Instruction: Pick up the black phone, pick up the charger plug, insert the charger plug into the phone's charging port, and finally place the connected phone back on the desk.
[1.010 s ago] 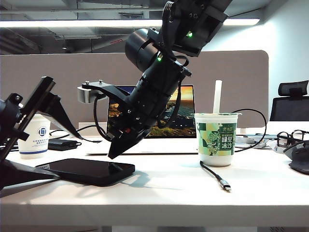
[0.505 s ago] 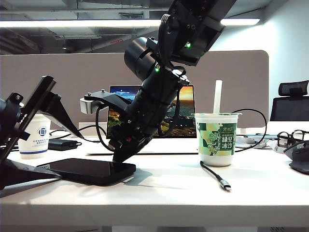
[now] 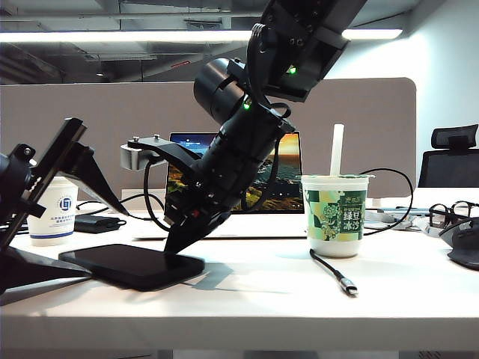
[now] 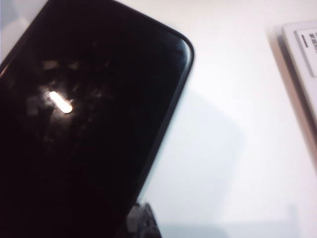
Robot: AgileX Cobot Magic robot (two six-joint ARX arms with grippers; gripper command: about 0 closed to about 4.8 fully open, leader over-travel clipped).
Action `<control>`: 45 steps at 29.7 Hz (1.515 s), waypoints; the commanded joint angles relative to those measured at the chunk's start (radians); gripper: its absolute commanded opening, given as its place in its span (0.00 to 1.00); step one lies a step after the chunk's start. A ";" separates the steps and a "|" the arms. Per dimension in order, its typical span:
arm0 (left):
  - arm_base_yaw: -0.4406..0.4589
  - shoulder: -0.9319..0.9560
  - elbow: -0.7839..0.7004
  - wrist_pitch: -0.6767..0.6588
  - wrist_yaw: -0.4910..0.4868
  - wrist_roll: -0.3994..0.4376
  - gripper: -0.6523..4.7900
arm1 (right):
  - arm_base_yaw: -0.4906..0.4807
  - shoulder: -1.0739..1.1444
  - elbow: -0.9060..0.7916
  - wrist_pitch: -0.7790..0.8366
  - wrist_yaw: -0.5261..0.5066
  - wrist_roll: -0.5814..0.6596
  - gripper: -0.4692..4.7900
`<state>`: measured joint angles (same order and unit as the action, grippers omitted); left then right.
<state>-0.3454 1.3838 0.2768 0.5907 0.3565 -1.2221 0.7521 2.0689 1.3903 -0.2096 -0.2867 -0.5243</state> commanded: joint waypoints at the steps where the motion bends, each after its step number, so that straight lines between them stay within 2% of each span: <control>1: -0.001 0.008 -0.005 -0.018 0.026 0.024 0.76 | 0.020 -0.003 0.002 -0.019 -0.095 0.001 0.09; 4: -0.001 0.008 -0.005 -0.001 0.030 0.063 0.75 | 0.019 -0.003 0.002 -0.027 -0.111 0.000 0.09; 22: -0.001 0.008 -0.005 -0.006 0.022 0.063 0.72 | 0.019 -0.003 0.002 -0.026 -0.120 0.000 0.09; 24: -0.001 0.008 -0.005 -0.006 0.021 0.064 0.59 | 0.020 -0.003 0.002 -0.026 -0.120 0.000 0.09; 26: -0.001 0.008 -0.005 -0.006 0.009 0.063 0.36 | 0.020 -0.003 0.002 -0.027 -0.120 0.000 0.09; 28: -0.001 0.008 -0.005 -0.006 0.002 0.063 0.27 | 0.020 -0.003 0.002 -0.027 -0.120 0.000 0.09; 32: -0.001 0.008 -0.004 -0.006 -0.001 0.063 0.26 | 0.020 -0.003 0.002 -0.027 -0.120 0.000 0.09; 36: -0.001 0.009 -0.005 -0.006 -0.002 0.065 0.10 | 0.020 -0.003 0.002 -0.027 -0.119 0.000 0.09; 45: -0.001 0.009 -0.004 0.000 0.003 0.172 0.11 | 0.019 -0.016 0.002 -0.026 -0.102 0.001 0.09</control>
<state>-0.3450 1.3880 0.2764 0.5957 0.3534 -1.1023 0.7643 2.0617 1.3914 -0.2359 -0.3817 -0.5243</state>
